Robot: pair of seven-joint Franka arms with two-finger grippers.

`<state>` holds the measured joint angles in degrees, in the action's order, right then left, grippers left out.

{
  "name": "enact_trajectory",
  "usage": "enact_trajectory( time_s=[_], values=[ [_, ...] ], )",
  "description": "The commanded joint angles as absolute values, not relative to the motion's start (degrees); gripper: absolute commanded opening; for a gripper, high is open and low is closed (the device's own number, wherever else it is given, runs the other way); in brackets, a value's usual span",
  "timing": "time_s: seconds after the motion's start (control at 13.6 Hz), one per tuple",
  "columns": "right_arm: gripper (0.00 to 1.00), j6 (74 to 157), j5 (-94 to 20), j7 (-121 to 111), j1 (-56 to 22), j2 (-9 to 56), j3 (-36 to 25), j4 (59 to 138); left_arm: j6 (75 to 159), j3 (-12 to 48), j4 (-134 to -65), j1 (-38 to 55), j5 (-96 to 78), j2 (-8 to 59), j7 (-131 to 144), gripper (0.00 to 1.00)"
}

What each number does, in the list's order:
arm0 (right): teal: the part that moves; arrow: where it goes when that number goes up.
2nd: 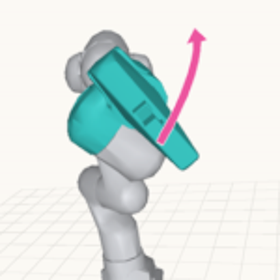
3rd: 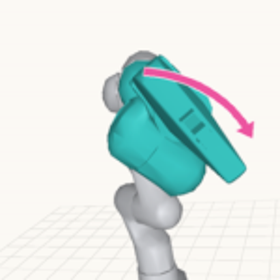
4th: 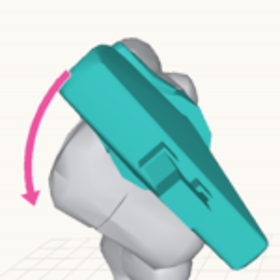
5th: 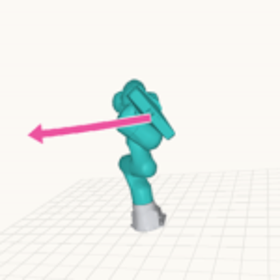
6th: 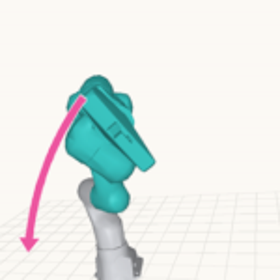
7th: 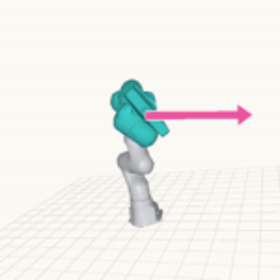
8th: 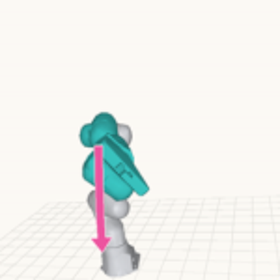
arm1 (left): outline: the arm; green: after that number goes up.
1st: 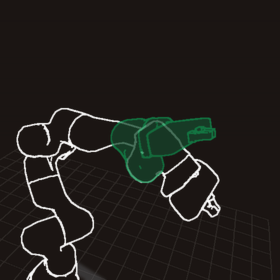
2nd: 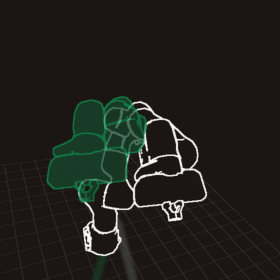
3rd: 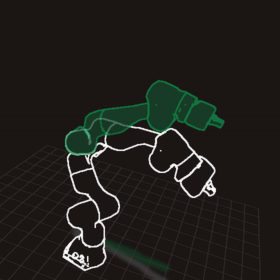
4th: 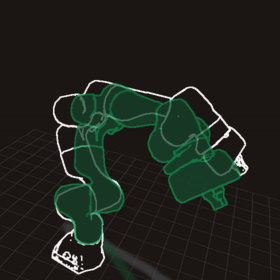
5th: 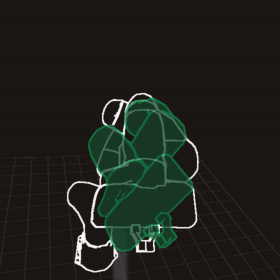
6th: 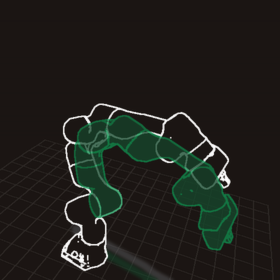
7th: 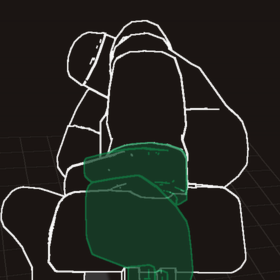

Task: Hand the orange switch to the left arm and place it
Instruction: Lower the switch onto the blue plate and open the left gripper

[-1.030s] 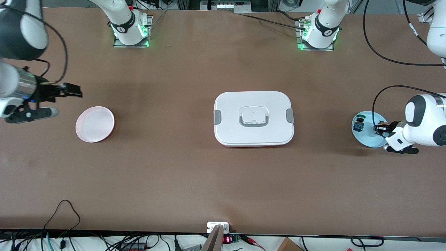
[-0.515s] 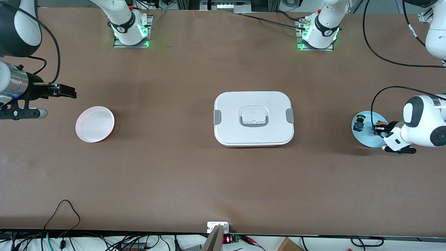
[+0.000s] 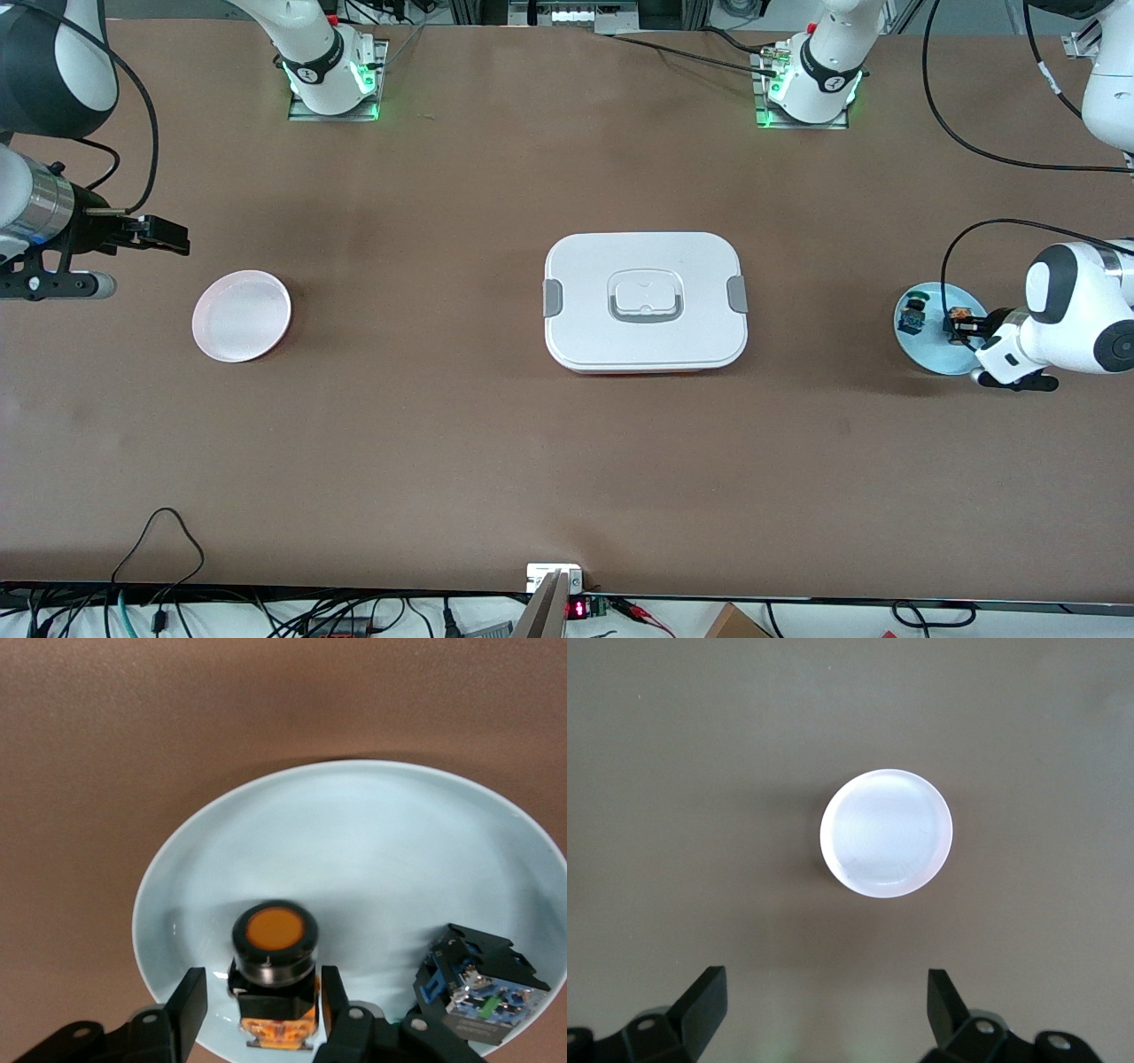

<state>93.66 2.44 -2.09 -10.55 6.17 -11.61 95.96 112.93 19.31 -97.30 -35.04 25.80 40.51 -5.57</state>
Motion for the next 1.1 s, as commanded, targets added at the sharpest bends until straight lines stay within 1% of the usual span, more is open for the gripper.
enact_trajectory(
  time_s=[0.0,0.15,0.37,0.52,0.81,1.03],
  values=[
    [1.00,96.24,3.16,-1.58,-10.55,2.90,-11.34,99.50,112.24,19.60,-95.80,-34.89,27.42,41.22,-5.89,1.00],
    [1.00,96.42,2.90,-1.76,-10.72,4.73,-11.25,96.17,111.80,19.86,-95.80,-35.33,26.46,40.96,-7.03,1.00],
    [1.00,96.24,2.46,-2.11,-10.37,5.36,-11.25,92.73,106.54,21.44,-95.01,-35.16,26.45,38.33,-7.12,1.00],
    [1.00,96.07,2.37,-2.46,-10.55,5.27,-11.25,92.72,102.94,24.15,-91.78,-35.16,26.45,38.06,-7.12,1.00],
    [1.00,96.06,0.37,-2.29,-10.28,5.27,-11.34,91.14,92.39,30.31,-82.29,-35.33,26.46,37.71,-7.29,1.00],
    [1.00,95.37,-0.53,-2.55,-10.46,5.01,-11.34,90.79,91.94,32.60,-78.23,-35.51,26.46,37.18,-7.47,1.00]
  ],
)
